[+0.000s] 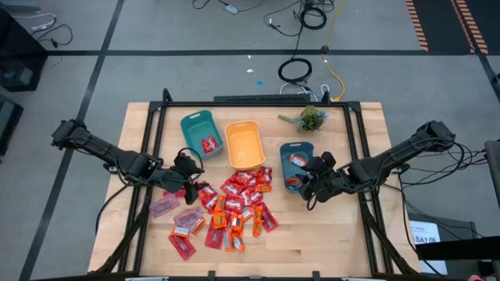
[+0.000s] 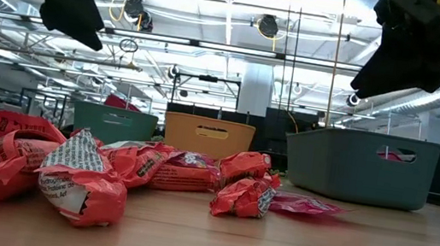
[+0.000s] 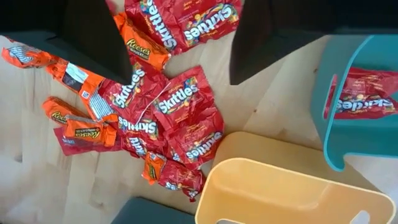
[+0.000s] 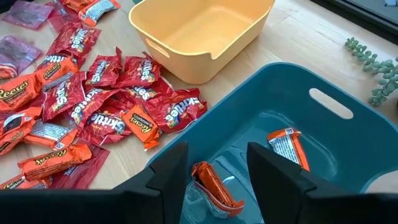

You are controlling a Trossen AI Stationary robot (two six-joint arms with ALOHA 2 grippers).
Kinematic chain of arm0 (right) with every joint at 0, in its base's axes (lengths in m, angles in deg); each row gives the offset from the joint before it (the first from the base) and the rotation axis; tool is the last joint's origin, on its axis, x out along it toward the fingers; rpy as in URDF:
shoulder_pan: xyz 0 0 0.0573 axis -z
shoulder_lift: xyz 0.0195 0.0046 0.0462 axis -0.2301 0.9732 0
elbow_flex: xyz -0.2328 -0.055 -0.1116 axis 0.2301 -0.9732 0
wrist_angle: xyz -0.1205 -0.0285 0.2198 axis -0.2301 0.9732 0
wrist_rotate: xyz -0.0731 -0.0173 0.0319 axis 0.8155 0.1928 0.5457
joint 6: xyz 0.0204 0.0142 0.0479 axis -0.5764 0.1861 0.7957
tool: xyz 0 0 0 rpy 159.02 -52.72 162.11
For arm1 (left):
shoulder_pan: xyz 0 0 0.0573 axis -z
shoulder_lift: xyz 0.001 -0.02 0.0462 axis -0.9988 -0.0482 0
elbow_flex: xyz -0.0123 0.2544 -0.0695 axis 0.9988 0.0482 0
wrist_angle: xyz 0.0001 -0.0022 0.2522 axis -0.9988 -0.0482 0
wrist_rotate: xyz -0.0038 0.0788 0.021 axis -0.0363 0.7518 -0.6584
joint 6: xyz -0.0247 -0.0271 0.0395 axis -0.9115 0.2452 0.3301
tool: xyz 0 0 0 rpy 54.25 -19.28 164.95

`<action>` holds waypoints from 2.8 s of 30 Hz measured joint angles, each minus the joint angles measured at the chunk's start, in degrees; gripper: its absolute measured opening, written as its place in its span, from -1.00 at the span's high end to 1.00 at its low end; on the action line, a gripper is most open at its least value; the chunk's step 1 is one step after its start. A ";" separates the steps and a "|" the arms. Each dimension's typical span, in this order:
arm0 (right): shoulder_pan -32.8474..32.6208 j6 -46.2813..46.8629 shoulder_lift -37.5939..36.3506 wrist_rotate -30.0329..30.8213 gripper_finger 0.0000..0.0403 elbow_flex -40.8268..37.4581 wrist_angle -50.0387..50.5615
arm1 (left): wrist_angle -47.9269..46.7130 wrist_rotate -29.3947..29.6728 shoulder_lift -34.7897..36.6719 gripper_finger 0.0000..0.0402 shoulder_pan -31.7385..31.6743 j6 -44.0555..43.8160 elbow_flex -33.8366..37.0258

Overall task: Sort candy
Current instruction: Put the red wrapper candy into the yellow bin

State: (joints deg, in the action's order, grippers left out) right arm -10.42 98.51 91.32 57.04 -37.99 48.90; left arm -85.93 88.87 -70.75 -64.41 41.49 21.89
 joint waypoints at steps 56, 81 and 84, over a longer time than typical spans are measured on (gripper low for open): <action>-0.01 -0.01 -0.02 0.00 0.22 0.00 -1.29 | -10.88 -11.66 -4.90 -0.55 3.93 2.92 10.86; -0.02 -0.11 -0.02 0.02 0.22 0.00 -1.25 | -9.90 -17.49 -16.02 0.12 3.98 5.83 10.47; -0.02 -0.09 -0.02 0.02 0.22 0.00 -1.27 | -10.53 -17.83 -16.12 0.29 3.98 5.86 9.51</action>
State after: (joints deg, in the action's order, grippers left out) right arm -10.45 98.43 91.30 57.07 -37.99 47.63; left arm -96.46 71.03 -86.87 -60.43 47.35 31.41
